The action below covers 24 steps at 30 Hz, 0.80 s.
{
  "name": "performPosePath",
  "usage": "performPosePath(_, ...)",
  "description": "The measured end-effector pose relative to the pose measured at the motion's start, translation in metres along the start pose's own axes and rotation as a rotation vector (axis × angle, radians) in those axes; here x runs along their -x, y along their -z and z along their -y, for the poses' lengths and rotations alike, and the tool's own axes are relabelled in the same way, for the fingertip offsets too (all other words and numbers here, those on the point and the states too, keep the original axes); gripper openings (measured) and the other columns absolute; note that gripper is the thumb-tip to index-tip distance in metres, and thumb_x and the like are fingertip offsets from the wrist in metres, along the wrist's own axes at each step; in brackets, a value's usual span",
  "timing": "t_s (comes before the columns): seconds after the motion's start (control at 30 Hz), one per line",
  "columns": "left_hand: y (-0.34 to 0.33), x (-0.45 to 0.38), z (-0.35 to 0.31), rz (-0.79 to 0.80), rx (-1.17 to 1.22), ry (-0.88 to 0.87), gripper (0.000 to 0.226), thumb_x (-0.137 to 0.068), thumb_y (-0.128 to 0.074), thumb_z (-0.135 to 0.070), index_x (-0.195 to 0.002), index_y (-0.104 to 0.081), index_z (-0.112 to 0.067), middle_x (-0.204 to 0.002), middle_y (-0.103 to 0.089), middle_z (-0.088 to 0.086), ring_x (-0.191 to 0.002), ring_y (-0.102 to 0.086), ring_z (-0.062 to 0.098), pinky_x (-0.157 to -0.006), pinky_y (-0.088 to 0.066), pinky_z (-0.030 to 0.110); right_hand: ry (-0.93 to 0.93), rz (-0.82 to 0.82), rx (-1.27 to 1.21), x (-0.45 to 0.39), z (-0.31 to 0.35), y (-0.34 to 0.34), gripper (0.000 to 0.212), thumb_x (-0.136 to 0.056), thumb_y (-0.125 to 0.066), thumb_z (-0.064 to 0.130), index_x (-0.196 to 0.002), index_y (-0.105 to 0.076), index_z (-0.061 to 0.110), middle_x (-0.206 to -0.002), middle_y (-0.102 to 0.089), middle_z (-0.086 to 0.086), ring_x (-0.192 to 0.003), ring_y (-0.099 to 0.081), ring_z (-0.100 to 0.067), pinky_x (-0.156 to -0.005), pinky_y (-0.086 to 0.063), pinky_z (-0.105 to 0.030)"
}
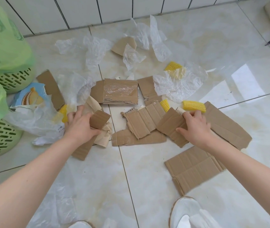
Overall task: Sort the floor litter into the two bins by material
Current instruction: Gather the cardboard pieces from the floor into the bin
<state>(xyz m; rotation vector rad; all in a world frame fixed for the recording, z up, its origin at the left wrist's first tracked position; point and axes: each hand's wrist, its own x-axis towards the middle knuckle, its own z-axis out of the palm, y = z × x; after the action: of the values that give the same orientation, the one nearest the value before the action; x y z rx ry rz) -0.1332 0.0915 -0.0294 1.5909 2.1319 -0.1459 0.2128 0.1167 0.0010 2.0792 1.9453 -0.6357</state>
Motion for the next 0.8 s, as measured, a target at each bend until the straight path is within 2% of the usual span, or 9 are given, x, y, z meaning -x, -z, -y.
performPosePath(0.13, 0.012, -0.01, -0.005, 0.03, -0.141, -0.114, 0.067, -0.064, -0.078, -0.053, -0.124, -0.054, -0.034, -0.157, -0.001, -0.006, -0.134, -0.012, 0.031, -0.103, -0.025, 0.046, 0.1, -0.042, 0.071, 0.005, 0.004, 0.001, 0.037, -0.087, -0.061, 0.029, -0.117, -0.046, 0.014, -0.127, -0.037, -0.01, -0.113, -0.037, -0.032, -0.093, -0.031, -0.045)
performPosePath(0.23, 0.017, -0.018, -0.005, 0.03, -0.252, -0.282, 0.066, -0.063, -0.076, -0.058, -0.121, -0.058, -0.032, -0.158, 0.005, -0.009, -0.141, 0.004, 0.029, -0.108, -0.021, 0.049, 0.157, -0.071, 0.1, 0.009, 0.007, 0.004, 0.035, -0.086, -0.059, 0.025, -0.117, -0.047, 0.014, -0.126, -0.037, -0.009, -0.114, -0.037, -0.031, -0.093, -0.03, -0.045)
performPosePath(0.33, 0.023, -0.024, -0.009, 0.065, -0.35, -0.393, 0.074, -0.064, -0.073, -0.063, -0.127, -0.056, -0.028, -0.158, 0.012, -0.012, -0.144, 0.017, 0.027, -0.112, -0.014, 0.05, 0.206, -0.084, 0.127, 0.014, 0.009, 0.009, 0.03, -0.086, -0.057, 0.022, -0.115, -0.049, 0.016, -0.123, -0.041, -0.006, -0.111, -0.039, -0.03, -0.092, -0.03, -0.044)
performPosePath(0.4, 0.026, -0.027, -0.014, 0.118, -0.407, -0.404, 0.079, -0.064, -0.071, -0.065, -0.131, -0.053, -0.026, -0.159, 0.006, -0.011, -0.144, 0.017, 0.025, -0.113, -0.01, 0.049, 0.228, -0.087, 0.123, 0.018, 0.01, 0.013, 0.029, -0.087, -0.055, 0.022, -0.115, -0.05, 0.019, -0.122, -0.043, -0.002, -0.11, -0.039, -0.027, -0.091, -0.029, -0.043)
performPosePath(0.47, 0.027, -0.03, -0.016, 0.133, -0.419, -0.404, 0.078, -0.063, -0.072, -0.065, -0.127, -0.056, -0.024, -0.154, -0.019, -0.005, -0.144, 0.003, 0.023, -0.113, -0.011, 0.047, 0.245, -0.08, 0.116, 0.023, 0.012, 0.017, 0.027, -0.088, -0.054, 0.022, -0.115, -0.05, 0.021, -0.119, -0.044, 0.0, -0.109, -0.041, -0.026, -0.092, -0.027, -0.043)
performPosePath(0.53, 0.028, -0.031, -0.016, 0.084, -0.411, -0.428, 0.068, -0.059, -0.073, -0.065, -0.113, -0.063, -0.025, -0.127, -0.04, -0.006, -0.132, -0.022, 0.02, -0.107, -0.018, 0.041, 0.259, -0.064, 0.117, 0.029, 0.015, 0.02, 0.026, -0.088, -0.053, 0.024, -0.114, -0.051, 0.023, -0.117, -0.045, 0.001, -0.108, -0.043, -0.024, -0.095, -0.026, -0.043)
performPosePath(0.6, 0.028, -0.03, -0.015, 0.053, -0.398, -0.442, 0.055, -0.058, -0.073, -0.064, -0.096, -0.064, -0.026, -0.106, -0.042, -0.008, -0.113, -0.036, 0.015, -0.101, -0.022, 0.038, 0.269, -0.064, 0.129, 0.035, 0.018, 0.023, 0.024, -0.089, -0.052, 0.025, -0.113, -0.05, 0.024, -0.116, -0.045, 0.003, -0.106, -0.044, -0.023, -0.096, -0.026, -0.044)
performPosePath(0.7, 0.027, -0.028, -0.014, 0.036, -0.312, -0.435, 0.041, -0.062, -0.075, -0.056, -0.078, -0.055, -0.024, -0.087, -0.046, -0.008, -0.087, -0.047, 0.014, -0.095, -0.027, 0.037, 0.258, -0.075, 0.133, 0.042, 0.021, 0.028, 0.021, -0.09, -0.049, 0.025, -0.111, -0.049, 0.023, -0.112, -0.046, 0.003, -0.105, -0.046, -0.023, -0.097, -0.027, -0.046)
performPosePath(0.8, 0.026, -0.022, -0.011, 0.041, -0.066, -0.391, 0.036, -0.067, -0.078, -0.04, -0.069, -0.048, -0.021, -0.073, -0.053, -0.005, -0.072, -0.052, 0.02, -0.068, -0.04, 0.035, 0.246, -0.101, 0.127, 0.047, 0.025, 0.034, 0.019, -0.09, -0.048, 0.024, -0.109, -0.048, 0.023, -0.106, -0.047, 0.004, -0.102, -0.049, -0.023, -0.095, -0.027, -0.045)
